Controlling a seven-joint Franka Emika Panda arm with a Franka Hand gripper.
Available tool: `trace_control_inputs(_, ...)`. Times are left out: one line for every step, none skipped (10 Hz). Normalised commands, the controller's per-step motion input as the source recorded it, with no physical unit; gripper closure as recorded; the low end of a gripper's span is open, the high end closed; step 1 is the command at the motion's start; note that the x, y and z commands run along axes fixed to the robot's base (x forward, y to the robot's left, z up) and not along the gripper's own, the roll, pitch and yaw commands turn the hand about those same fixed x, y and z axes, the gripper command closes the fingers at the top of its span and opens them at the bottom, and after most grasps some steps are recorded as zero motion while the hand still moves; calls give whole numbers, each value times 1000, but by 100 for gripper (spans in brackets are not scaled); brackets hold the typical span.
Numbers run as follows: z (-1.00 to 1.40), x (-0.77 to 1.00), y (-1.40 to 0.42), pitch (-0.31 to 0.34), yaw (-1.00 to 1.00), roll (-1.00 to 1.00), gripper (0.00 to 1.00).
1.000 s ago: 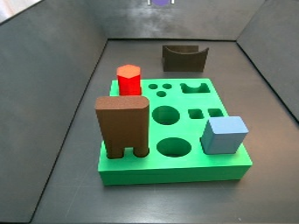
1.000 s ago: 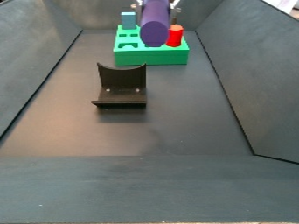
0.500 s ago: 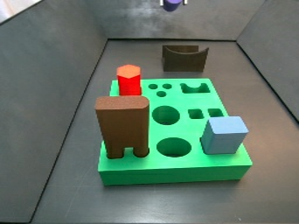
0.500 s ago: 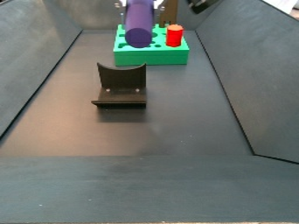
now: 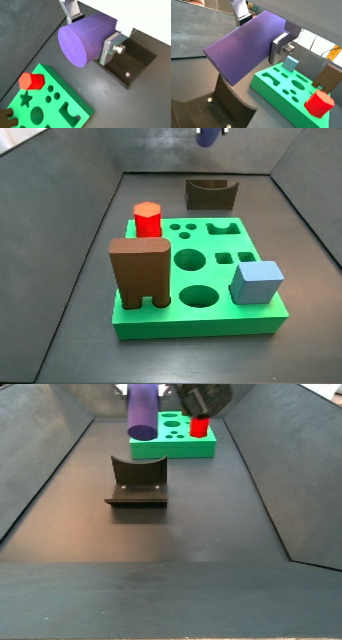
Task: Pick up the round object. Move up. Place the round object on the fixture. Regrasp the round object. Move to above the board. Insert the round object.
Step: Place the round object on the fixture.
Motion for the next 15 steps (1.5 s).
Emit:
trace_control_inputs(-7,188,30,58,-107,-155,100)
trace_control_inputs(-1000,125,133,205,-118,-1000,100)
trace_control_inputs(-1000,125,142,180,-144,-1000,100)
trace_control_inputs(-1000,142,140,184,-176,-941,100)
trace_control_inputs(-1000,153,138,164,-190,-785,100)
trace_control_inputs(-1000,158,140,123,-200,-623,100)
trace_control_inputs(-1000,162,143,82,-206,-455,100)
trace_control_inputs(-1000,175,138,36,-198,-264,100)
trace_control_inputs(-1000,184,138,5,-182,-199,100)
trace_control_inputs(-871,166,126,-14,-168,-182,100)
trace_control_inputs(-542,116,85,-46,-132,-169,100)
trace_control_inputs(-361,99,69,-54,-109,-152,100)
trace_control_inputs(-270,69,69,-56,-84,-124,100)
trace_control_inputs(-226,70,60,-62,-58,-124,100)
trace_control_inputs(-197,74,53,-59,-42,-118,100)
